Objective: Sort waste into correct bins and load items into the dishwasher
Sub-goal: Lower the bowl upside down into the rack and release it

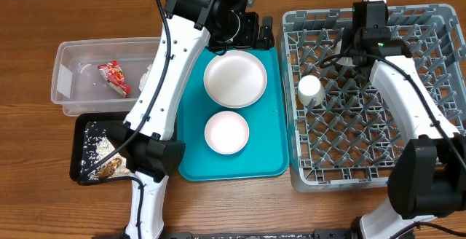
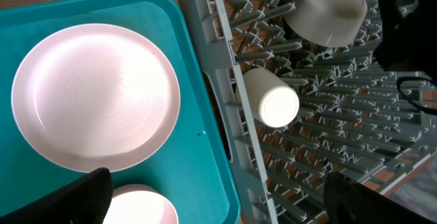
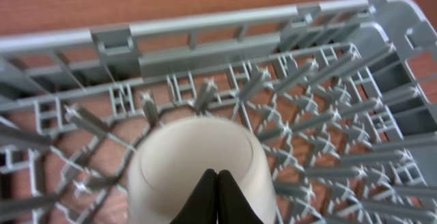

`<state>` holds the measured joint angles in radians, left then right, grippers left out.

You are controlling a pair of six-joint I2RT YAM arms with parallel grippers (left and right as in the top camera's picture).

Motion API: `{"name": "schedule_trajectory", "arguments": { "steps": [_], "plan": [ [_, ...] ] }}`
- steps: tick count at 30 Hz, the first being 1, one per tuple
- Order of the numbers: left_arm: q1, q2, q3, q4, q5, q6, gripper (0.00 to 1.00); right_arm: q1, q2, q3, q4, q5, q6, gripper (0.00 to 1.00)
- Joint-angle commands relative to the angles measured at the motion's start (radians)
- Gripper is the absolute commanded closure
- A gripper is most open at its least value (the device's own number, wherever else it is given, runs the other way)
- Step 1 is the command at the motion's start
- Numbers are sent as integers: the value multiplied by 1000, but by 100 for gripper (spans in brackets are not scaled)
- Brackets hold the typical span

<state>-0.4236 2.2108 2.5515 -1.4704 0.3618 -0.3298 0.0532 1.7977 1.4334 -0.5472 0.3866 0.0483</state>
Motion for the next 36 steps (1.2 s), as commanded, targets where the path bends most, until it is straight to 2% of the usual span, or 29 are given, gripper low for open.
{"name": "schedule_trajectory", "arguments": {
  "steps": [1, 4, 12, 26, 33, 36],
  "plan": [
    [-2, -3, 17, 2, -6, 16, 0, -16, -6, 26, 23, -65, 10, 96],
    [-2, -3, 17, 2, -6, 16, 0, -26, 26, 26, 27, -122, 14, 96],
    [-1, -3, 17, 2, -6, 16, 0, -29, 52, 26, -5, -122, 35, 96],
    [1, -3, 17, 1, -6, 16, 0, -31, 50, 28, -190, -74, 35, 96],
    [-2, -3, 17, 2, -6, 16, 0, -27, -38, 29, -198, -75, 39, 96],
    [-2, -3, 17, 1, -6, 16, 0, -19, -112, 29, -220, -84, 93, 96]
  ]
}}
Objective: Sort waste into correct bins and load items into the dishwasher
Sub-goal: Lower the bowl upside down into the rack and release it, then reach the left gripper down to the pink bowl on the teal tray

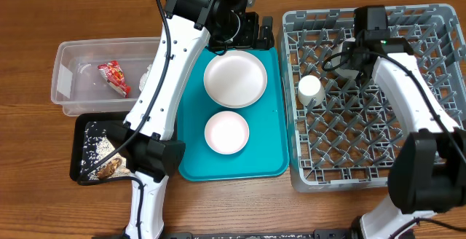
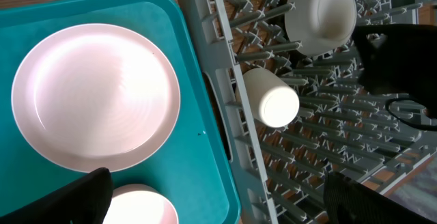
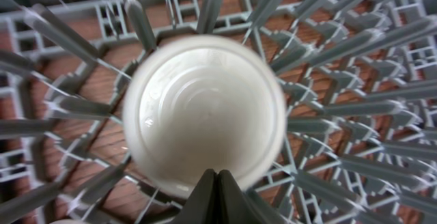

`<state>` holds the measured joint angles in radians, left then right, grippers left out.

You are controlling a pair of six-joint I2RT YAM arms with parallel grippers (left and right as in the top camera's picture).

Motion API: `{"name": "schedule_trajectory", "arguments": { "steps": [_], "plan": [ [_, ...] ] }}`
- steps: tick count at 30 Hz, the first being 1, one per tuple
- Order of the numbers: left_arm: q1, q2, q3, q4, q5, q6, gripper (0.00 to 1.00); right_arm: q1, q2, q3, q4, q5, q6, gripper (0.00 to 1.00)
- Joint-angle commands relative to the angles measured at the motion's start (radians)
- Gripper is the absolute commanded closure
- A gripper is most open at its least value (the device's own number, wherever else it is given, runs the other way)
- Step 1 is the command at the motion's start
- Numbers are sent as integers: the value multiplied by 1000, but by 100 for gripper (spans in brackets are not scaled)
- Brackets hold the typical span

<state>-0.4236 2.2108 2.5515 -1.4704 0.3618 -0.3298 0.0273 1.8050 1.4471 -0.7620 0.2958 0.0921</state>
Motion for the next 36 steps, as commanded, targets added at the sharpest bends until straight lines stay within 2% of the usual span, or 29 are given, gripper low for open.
{"name": "schedule_trajectory", "arguments": {
  "steps": [1, 2, 3, 4, 9, 12, 14, 17, 21, 26, 32, 36],
  "plan": [
    [-2, -3, 17, 1, -6, 16, 0, 10, -146, 15, -18, -12, 64, 95],
    [-2, -3, 17, 1, -6, 16, 0, 12, -179, 15, -37, -47, 71, 92],
    [-2, -3, 17, 2, -6, 16, 0, 12, -209, 15, -60, -95, 70, 81],
    [-1, -3, 17, 2, -6, 16, 0, 12, -230, 15, -78, -129, 70, 77],
    [-1, -3, 17, 2, -6, 16, 0, 12, -338, 15, -219, -286, 69, 69],
    [-2, -3, 17, 5, -3, 3, 0, 12, -369, 15, -298, -302, 70, 65],
    [-2, -3, 17, -5, -14, 16, 0, 12, -375, 15, -341, -302, 70, 59],
    [0, -3, 17, -90, -24, 16, 0, 12, -375, 14, -377, -302, 70, 54],
    [-16, -3, 15, -219, -177, -5, 0, 12, -374, 14, -384, -302, 70, 47],
    [-48, -23, -45, -220, -160, 37, 0, 12, -374, 14, -388, -302, 70, 35],
    [-76, -100, -197, -220, -206, 38, 0, 12, -374, 14, -406, -302, 69, 31],
    [-66, -222, -342, -220, -242, 34, 0, 12, -374, 14, -406, -302, 69, 31]
  ]
}}
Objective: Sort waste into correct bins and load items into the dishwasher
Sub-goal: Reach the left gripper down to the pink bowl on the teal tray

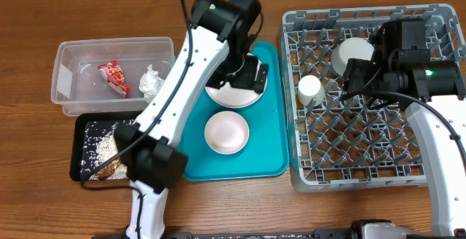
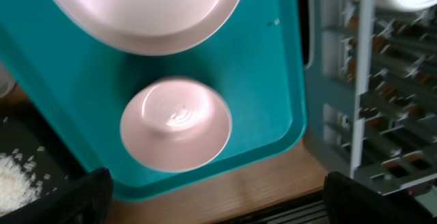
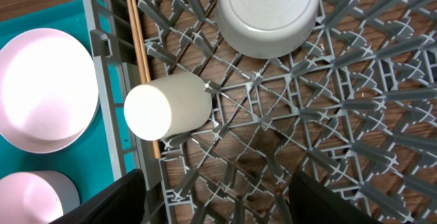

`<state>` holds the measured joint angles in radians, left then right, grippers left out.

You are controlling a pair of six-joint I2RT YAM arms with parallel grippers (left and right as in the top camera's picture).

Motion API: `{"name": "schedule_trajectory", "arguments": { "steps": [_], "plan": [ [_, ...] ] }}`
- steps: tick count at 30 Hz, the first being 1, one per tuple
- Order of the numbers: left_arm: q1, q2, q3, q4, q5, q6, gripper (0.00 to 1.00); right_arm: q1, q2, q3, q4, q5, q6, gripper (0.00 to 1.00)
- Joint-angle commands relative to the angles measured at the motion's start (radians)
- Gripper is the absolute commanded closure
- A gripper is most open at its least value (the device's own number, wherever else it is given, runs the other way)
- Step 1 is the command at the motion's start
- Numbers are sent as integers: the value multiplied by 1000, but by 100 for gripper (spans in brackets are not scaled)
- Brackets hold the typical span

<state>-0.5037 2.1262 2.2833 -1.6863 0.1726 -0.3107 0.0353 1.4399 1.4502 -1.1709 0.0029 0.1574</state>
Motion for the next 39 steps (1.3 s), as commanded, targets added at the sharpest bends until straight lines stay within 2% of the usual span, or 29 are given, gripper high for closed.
{"name": "schedule_trajectory", "arguments": {
  "steps": [1, 3, 7, 11, 21, 22, 23, 28, 33, 39],
  "plan": [
    [18, -171, -113, -4, -53, 15, 0, 4, -9, 11, 3, -9, 4, 31],
    [18, -237, -192, -4, -68, 10, 0, 4, -9, 11, 2, -9, 4, 31],
    [18, -349, -369, -3, -181, -89, 0, 4, -9, 11, 1, -9, 5, 31],
    [19, -386, -516, 2, -205, -165, 0, 4, -9, 11, 2, -9, 4, 30],
    [20, -385, -840, 238, -186, -165, 0, 4, -9, 11, 1, -9, 4, 30],
    [21, -385, -855, 263, -181, -165, 2, 4, -9, 11, 1, -9, 4, 30],
    [21, -385, -868, 287, -181, -165, 9, 4, -9, 11, 2, -9, 4, 30],
    [21, -385, -946, 436, -183, -166, 60, 4, -9, 11, 2, -9, 4, 30],
    [21, -385, -1027, 554, -185, -163, 62, 4, -9, 11, 2, -9, 4, 30],
    [21, -385, -1061, 605, -235, -162, 62, 4, -9, 11, 2, -9, 4, 28]
  ]
}}
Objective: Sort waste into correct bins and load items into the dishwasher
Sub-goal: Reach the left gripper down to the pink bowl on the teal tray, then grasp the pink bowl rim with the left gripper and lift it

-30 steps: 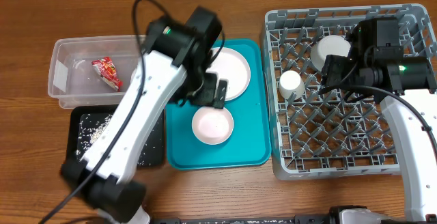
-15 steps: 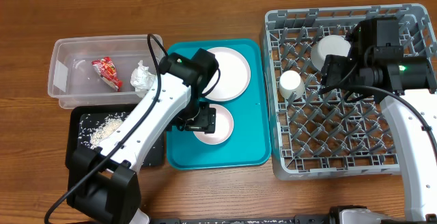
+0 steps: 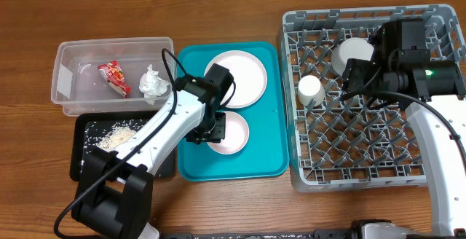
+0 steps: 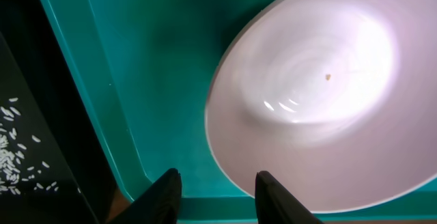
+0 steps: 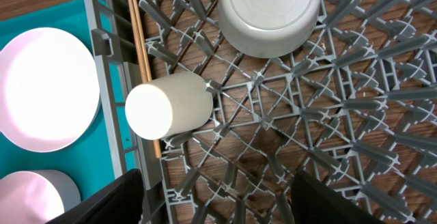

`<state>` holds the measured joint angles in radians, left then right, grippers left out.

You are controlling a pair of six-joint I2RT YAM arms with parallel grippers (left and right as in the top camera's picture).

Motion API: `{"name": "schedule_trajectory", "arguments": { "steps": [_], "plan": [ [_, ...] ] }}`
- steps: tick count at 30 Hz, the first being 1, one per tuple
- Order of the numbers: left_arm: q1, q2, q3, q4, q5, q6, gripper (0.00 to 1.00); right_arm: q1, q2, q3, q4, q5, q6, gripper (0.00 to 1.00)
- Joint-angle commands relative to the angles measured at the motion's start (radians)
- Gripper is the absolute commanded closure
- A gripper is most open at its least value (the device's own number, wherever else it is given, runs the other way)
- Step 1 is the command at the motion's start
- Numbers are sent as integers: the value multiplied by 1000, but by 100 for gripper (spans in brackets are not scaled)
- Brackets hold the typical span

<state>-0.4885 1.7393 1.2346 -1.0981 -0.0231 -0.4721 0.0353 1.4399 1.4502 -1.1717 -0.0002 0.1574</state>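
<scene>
A small pink bowl and a white plate lie on the teal tray. My left gripper is low at the bowl's left rim and open: one finger over the tray floor, the other over the bowl's edge. In the overhead view the left gripper covers that rim. The grey dish rack holds an upturned white bowl and a white cup on its side. My right gripper hangs wide open above the rack's tines, holding nothing.
A clear bin at the left holds a red wrapper and a crumpled tissue. A black tray with rice sits in front of it. A wooden stick lies along the rack's left wall.
My left gripper has gone from high over the plate's near edge down to the small bowl's left rim, its fingers now closer together. The right arm and the rack's contents are unchanged.
My right gripper was shut just above the upturned bowl at the rack's far side, with the left gripper high over the tray's far edge. Later the right gripper was open and raised above the rack. The left gripper was over the plate and is now down at the small bowl.
</scene>
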Motion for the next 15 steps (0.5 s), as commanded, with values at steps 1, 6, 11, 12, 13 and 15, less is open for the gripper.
{"name": "schedule_trajectory", "arguments": {
  "steps": [1, 6, 11, 12, 13, 15],
  "plan": [
    [6, 2, -15, 27, -40, 0, 62, 4, -9, 11, 3, -6, 4, 28],
    [6, 2, -24, 84, -40, 0, 70, 4, -9, 11, 2, -6, 4, 27],
    [6, 2, -24, 99, -43, 0, 74, 4, -9, 11, 2, -6, 4, 27],
    [6, 2, -24, 98, -51, 0, 73, 4, -9, 11, 2, -6, 4, 27],
    [6, 2, -24, 98, -63, 0, 72, 4, -9, 11, 2, -6, 4, 27],
    [6, 2, -24, 98, -70, 0, 71, 4, -9, 11, 2, -6, 4, 27]
  ]
}}
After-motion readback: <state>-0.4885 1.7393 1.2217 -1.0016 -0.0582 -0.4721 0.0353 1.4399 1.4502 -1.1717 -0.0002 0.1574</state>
